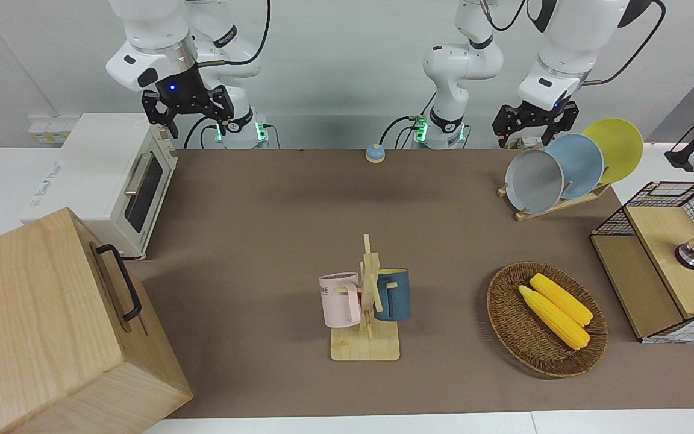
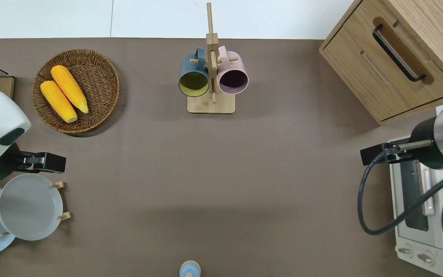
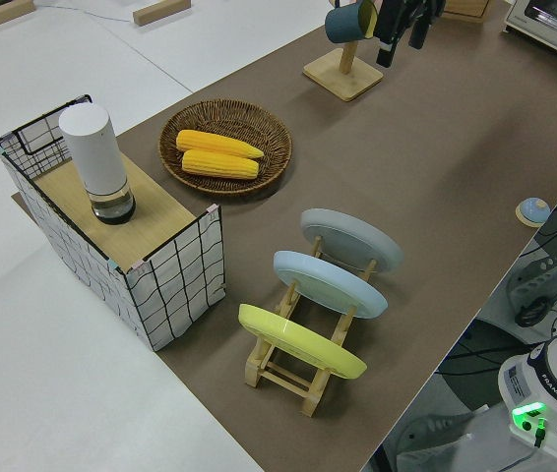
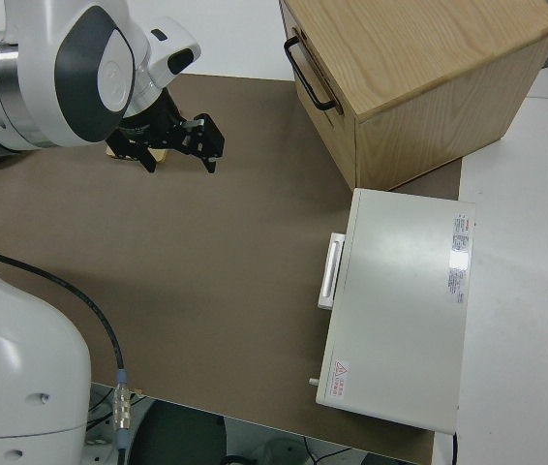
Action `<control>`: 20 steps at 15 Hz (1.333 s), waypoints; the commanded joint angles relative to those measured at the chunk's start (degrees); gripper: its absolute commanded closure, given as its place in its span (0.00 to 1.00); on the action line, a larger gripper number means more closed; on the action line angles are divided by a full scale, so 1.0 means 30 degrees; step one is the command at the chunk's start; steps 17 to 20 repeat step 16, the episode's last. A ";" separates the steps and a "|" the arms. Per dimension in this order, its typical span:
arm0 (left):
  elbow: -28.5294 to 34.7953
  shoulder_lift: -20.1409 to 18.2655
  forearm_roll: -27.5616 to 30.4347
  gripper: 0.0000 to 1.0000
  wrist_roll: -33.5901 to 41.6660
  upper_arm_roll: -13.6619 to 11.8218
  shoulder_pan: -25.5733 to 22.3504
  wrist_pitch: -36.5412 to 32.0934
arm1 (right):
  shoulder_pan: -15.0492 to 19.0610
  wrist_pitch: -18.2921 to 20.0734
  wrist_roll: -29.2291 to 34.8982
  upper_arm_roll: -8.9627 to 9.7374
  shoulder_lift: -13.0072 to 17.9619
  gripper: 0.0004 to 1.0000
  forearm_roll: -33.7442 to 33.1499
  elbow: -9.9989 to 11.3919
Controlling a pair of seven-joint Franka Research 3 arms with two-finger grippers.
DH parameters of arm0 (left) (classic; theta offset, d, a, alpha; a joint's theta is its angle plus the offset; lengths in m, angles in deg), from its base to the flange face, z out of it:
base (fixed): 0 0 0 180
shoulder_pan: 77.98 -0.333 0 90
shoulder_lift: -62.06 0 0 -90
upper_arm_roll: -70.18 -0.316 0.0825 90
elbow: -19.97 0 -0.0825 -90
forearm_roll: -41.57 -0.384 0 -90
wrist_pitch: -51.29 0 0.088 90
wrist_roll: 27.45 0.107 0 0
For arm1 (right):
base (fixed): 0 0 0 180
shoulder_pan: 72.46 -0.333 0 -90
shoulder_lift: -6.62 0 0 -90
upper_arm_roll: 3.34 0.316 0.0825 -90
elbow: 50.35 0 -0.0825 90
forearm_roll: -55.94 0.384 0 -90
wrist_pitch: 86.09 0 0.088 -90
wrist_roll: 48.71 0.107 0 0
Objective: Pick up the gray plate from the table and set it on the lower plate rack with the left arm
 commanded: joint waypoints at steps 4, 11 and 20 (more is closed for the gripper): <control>-0.0394 0.0016 0.2298 0.00 0.1697 -0.0834 -0.0069 -0.0017 | 0.0188 0.0276 -0.0027 0.0109 0.0047 0.01 0.0197 -0.0116; -0.0395 -0.0013 0.1021 0.00 0.1697 -0.0693 0.0018 0.0041 | 0.0188 0.0276 0.0002 0.0109 0.0047 0.01 0.0197 -0.0116; -0.0395 -0.0159 0.0604 0.00 0.1697 -0.0632 0.0049 0.0012 | 0.0188 0.0276 0.0002 0.0109 0.0047 0.01 0.0197 -0.0116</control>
